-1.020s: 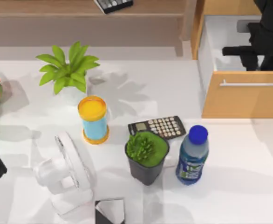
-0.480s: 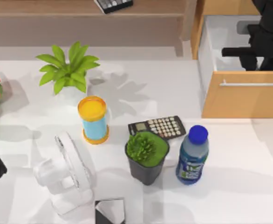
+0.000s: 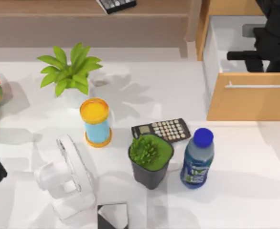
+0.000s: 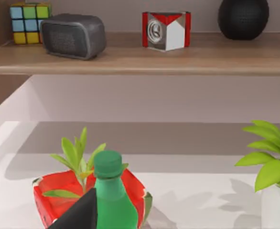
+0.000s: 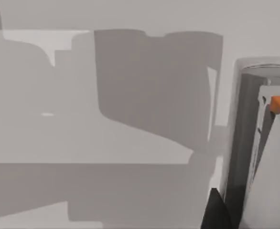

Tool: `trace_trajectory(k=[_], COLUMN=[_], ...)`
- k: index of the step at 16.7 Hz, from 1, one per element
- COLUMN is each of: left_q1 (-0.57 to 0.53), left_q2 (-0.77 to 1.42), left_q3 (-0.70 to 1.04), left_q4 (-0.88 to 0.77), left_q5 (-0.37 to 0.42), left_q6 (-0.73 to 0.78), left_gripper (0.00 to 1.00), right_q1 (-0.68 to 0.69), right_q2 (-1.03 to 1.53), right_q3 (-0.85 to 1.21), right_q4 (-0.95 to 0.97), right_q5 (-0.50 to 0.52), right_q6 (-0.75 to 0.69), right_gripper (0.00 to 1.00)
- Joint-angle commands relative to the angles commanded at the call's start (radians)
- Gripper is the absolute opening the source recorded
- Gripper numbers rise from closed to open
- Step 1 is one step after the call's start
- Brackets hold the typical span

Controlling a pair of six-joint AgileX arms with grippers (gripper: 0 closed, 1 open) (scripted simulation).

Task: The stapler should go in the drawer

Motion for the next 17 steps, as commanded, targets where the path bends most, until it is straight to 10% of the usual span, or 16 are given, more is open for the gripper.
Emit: trace_trajectory(k=[11, 17], left_q1=[0.000, 0.000], left_q2=[0.000, 0.000], left_q3=[0.000, 0.000], left_q4=[0.000, 0.000], left_q5=[0.000, 0.000], left_q6=[0.000, 0.000], left_gripper=[1.00, 1.00], right_q1=[0.000, 0.000], right_q2=[0.000, 0.000], right_q3=[0.000, 0.000], right_q4=[0.000, 0.000], right_q5=[0.000, 0.000], right_q6=[0.000, 0.000], right_gripper=[0.98, 1.00])
